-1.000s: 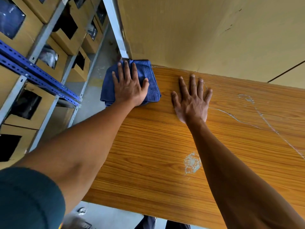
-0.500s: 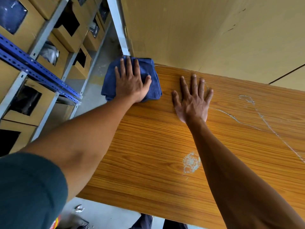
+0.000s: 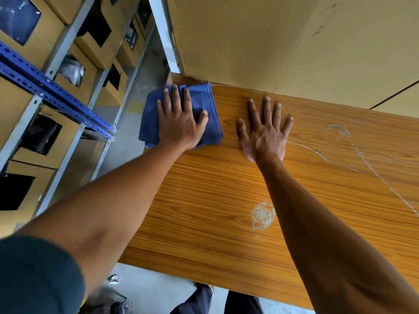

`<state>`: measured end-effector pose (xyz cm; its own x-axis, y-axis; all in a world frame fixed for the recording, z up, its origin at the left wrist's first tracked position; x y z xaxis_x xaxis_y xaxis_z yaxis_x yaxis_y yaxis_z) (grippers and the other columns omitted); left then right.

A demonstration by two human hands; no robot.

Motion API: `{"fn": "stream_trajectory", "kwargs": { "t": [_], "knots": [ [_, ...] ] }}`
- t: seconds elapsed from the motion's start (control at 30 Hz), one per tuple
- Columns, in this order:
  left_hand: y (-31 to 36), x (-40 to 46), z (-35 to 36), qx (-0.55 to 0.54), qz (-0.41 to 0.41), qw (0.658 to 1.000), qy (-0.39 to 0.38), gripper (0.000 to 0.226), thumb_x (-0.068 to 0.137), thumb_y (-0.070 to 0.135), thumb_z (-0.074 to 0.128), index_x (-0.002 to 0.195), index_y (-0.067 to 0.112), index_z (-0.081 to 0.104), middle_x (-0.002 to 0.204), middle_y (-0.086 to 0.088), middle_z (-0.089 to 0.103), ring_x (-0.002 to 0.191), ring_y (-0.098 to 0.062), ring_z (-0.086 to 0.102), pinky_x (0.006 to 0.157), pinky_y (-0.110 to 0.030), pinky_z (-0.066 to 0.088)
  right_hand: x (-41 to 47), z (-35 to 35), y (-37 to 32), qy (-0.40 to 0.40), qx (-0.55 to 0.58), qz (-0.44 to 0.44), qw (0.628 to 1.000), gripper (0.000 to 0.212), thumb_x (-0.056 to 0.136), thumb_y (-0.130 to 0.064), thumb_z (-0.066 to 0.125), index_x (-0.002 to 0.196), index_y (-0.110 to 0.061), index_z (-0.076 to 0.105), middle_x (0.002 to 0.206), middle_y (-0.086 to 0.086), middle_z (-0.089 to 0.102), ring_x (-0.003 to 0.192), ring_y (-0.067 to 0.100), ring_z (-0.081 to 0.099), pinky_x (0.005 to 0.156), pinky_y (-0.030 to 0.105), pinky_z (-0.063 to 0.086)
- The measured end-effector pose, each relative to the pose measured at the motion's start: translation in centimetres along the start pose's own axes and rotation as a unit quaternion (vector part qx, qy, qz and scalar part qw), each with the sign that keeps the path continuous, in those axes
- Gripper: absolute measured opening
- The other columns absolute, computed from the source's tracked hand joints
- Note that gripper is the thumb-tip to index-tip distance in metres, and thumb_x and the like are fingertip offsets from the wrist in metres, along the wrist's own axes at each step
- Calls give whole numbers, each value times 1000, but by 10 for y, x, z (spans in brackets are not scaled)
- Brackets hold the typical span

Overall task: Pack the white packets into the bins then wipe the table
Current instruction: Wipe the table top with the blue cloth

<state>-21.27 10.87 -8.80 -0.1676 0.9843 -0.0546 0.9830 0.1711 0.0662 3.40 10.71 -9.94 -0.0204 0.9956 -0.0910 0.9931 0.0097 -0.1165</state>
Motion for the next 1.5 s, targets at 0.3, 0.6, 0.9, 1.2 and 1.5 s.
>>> {"fn": "stream_trajectory", "kwargs": {
  "t": [0.3,0.6,0.9,1.2,1.5],
  "knots": [
    [6,5,6,5,90,996,-2,87,102,71,19,170,18,7,177,-15,1,163,-39,-5,130,-60,2,-1,-1,0,-2,3,0,1000,74,101,-73,-1,166,-40,-7,175,0,-15,161,30,-14,125,66,-3],
    [5,-64,-10,3,244,970,21,67,102,52,37,164,27,32,175,-2,20,159,-35,19,125,-66,15,-3,-5,-1,0,17,-2,1000,67,105,-66,1,167,-40,-4,176,0,-12,162,30,-12,126,66,-4],
    [18,-46,6,-13,-19,999,38,85,105,66,21,168,8,16,174,-25,11,161,-42,8,129,-63,9,-1,-2,1,11,14,2,1000,67,105,-66,2,167,-40,-3,176,-1,-10,162,29,-11,126,65,-3],
    [2,46,-5,-3,-29,999,12,89,102,65,22,165,2,22,169,-23,22,156,-48,18,129,-59,13,1,-2,1,18,10,4,1000,68,104,-68,0,167,-41,-2,176,-2,-10,162,29,-9,126,64,-4],
    [20,-13,5,-14,2,999,33,88,103,60,27,165,-2,18,173,-26,15,161,-43,9,130,-56,12,-1,-2,0,14,11,7,1000,68,104,-68,1,167,-41,-3,176,-2,-11,162,29,-10,126,65,-2]
  ]
}}
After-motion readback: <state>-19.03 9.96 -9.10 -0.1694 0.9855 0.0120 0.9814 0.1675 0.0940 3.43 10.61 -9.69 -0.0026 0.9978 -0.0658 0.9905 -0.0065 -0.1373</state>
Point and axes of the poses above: each hand's wrist, its own x-axis towards the middle knuckle, its own z-axis out of the palm, y = z × x, the point moved 9 cm from there along x, towards the middle knuckle
